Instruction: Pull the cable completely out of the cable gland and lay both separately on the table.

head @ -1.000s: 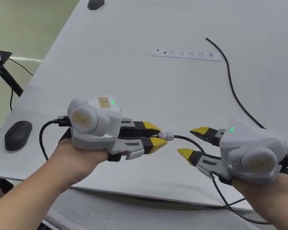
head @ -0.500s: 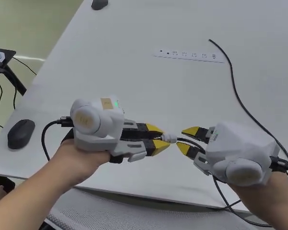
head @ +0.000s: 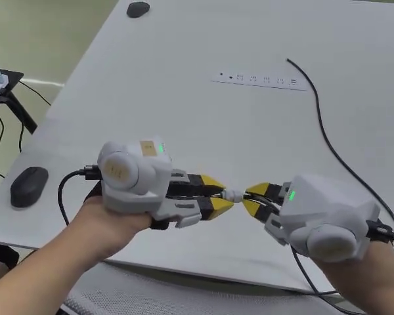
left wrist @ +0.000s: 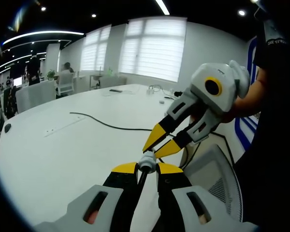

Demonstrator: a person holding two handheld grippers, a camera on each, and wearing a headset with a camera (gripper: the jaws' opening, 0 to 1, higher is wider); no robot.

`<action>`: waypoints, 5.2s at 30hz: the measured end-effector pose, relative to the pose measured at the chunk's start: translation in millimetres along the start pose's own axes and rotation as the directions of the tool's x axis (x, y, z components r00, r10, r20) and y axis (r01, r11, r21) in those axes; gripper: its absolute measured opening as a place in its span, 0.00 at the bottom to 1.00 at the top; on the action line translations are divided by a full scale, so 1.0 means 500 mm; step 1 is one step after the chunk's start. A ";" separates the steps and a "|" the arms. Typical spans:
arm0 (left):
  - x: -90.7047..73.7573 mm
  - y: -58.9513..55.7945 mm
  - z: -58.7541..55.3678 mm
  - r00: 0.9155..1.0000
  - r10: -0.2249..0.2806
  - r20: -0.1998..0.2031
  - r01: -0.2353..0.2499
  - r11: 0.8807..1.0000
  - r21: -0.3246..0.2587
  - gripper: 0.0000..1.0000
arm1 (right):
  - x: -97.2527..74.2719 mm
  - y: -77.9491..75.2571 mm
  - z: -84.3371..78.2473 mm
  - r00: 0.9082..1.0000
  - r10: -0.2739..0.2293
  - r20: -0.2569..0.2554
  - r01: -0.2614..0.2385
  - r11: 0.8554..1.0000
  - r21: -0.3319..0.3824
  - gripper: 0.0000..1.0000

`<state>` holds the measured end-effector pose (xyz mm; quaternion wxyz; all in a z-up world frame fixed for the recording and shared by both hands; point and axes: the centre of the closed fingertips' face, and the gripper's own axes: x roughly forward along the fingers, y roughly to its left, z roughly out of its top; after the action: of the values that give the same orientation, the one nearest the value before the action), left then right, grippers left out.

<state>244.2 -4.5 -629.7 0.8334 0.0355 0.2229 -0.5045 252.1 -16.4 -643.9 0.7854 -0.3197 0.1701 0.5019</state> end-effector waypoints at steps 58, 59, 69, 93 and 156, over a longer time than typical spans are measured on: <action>0.006 0.007 0.014 1.000 -0.001 0.013 0.001 1.000 0.006 0.15 | -0.016 -0.030 -0.234 0.997 -0.019 -0.072 0.073 0.439 0.896 0.02; 0.006 0.007 0.014 1.000 -0.002 0.013 0.001 1.000 0.008 0.15 | -0.015 -0.030 -0.233 0.997 -0.019 -0.072 0.073 0.446 0.892 0.02; 0.005 0.015 0.016 1.000 0.003 0.014 -0.003 1.000 -0.005 0.15 | -0.011 -0.033 -0.235 0.997 0.003 -0.076 0.063 0.527 0.847 0.04; 0.001 0.021 0.020 1.000 0.017 0.012 -0.017 1.000 -0.016 0.15 | -0.005 -0.038 -0.049 0.997 0.040 0.064 -0.061 0.924 0.379 0.33; -0.020 0.006 0.013 0.999 0.035 0.033 -0.032 0.997 -0.074 0.15 | -0.028 -0.021 -0.117 0.998 0.055 -0.041 -0.043 0.970 0.238 0.00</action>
<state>244.9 3.4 -620.1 0.8461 -0.0002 0.2262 -0.4826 258.7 -68.5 -675.5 0.8012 -0.2310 0.2550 0.4897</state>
